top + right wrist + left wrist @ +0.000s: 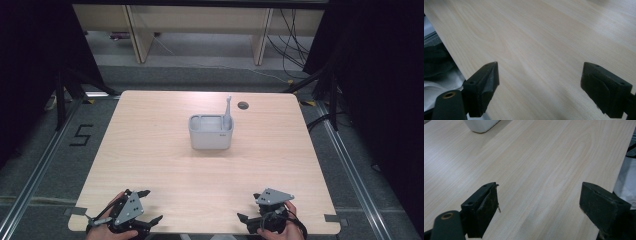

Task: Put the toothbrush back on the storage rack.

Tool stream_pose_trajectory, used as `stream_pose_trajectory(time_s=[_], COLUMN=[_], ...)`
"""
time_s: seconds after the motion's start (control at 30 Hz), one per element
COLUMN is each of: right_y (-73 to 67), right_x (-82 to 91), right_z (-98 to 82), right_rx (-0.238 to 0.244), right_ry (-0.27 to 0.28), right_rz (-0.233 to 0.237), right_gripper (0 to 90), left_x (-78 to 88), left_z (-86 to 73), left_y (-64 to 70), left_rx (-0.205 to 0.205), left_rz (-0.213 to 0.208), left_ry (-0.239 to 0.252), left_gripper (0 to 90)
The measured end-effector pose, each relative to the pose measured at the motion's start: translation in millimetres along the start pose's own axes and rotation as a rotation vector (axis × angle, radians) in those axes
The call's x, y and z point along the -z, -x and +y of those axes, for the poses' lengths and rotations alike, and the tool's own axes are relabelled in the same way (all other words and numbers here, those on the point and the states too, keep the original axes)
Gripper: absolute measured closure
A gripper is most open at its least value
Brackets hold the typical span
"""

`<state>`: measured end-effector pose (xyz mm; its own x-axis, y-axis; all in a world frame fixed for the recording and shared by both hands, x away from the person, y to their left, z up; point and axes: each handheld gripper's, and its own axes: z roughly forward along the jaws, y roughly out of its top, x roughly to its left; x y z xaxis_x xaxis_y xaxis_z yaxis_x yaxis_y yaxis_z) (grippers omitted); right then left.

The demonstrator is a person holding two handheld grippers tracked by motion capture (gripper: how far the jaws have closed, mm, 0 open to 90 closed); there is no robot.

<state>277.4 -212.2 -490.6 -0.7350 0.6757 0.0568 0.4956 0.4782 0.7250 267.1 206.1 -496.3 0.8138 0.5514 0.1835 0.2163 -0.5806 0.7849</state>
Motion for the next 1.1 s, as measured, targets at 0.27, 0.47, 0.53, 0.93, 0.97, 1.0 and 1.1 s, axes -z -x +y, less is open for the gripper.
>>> stream_pose_trajectory(time_s=[0.27, 0.47, 0.53, 0.93, 0.97, 1.0, 1.1], right_y=[-4.5, -1.8, -0.7, -0.9, -1.0, -1.0, -1.0], right_x=[1.2, 0.6, 0.1, 0.1, 0.2, 0.1, -0.3], right_z=[-3.3, -4.1, -4.2, -4.0, -3.8, -3.8, -3.9], right_rx=[-0.004, 0.005, 0.018, 0.026, 0.028, 0.029, 0.027], right_ry=[-0.022, -0.017, -0.015, -0.019, -0.018, -0.018, -0.022], right_rz=[0.008, -0.002, -0.003, -0.006, -0.012, -0.012, -0.008], right_gripper=[16.1, 16.1, 16.0, 16.1, 16.1, 16.1, 16.1], left_x=[-0.2, 0.4, 0.7, 1.3, 0.1, 0.4, 1.1], left_z=[-0.1, 0.2, 0.4, 0.6, 0.0, 0.1, 0.5], left_y=[0.2, -0.6, -0.3, -1.9, -1.0, -1.2, -1.7], left_rx=[0.000, -0.015, -0.015, -0.033, -0.032, -0.033, -0.032], left_rz=[0.000, -0.002, -0.005, 0.004, 0.026, 0.020, 0.003], left_ry=[0.000, -0.013, -0.017, -0.033, -0.020, -0.024, -0.030], left_gripper=[14.7, 14.7, 14.8, 14.8, 14.8, 14.7, 14.7])
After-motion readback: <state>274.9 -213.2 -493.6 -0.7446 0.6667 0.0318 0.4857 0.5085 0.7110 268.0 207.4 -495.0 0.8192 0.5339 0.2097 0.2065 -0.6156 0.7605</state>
